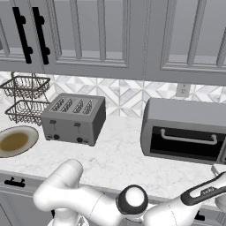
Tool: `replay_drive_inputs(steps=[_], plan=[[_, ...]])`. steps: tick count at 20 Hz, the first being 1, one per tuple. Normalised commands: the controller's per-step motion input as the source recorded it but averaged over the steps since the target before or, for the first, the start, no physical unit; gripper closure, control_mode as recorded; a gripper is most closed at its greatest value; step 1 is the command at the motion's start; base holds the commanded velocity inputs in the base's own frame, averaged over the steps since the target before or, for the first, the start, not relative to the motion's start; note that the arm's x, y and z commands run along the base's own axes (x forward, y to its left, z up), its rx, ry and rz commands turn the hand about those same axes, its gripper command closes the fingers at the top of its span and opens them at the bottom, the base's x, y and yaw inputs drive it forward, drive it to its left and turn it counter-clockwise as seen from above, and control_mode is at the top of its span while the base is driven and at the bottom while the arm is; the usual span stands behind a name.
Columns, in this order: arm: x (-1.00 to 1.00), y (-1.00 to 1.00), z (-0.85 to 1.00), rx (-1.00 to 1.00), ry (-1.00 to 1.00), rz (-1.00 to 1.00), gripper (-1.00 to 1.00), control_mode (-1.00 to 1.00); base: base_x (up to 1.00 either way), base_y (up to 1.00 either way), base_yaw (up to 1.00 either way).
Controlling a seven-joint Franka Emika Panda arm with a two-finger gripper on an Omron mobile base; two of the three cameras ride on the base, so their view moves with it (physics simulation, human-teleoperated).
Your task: Pick up the kebab skewer and baguette bread, and place them inside the toaster oven. Close the toaster oven door and start by setting the timer.
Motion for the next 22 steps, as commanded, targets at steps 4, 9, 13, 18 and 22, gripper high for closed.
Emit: replay_drive_inputs(steps=[4,9,13,18,22], plan=[[0.05,0.0,0.0,0.0,0.0,0.0,-1.0,-1.0,0.0,0.0,0.0],[0.01,0.0,0.0,0.0,0.0,0.0,-1.0,-1.0,0.0,0.0,0.0],[0.06,0.0,0.0,0.0,0.0,0.0,-1.0,-1.0,0.0,0.0,0.0],[0.22,0.0,0.0,0.0,0.0,0.0,1.0,-1.0,0.0,0.0,0.0],[0.01,0.0,0.0,0.0,0.0,0.0,1.0,-1.0,0.0,0.0,0.0]])
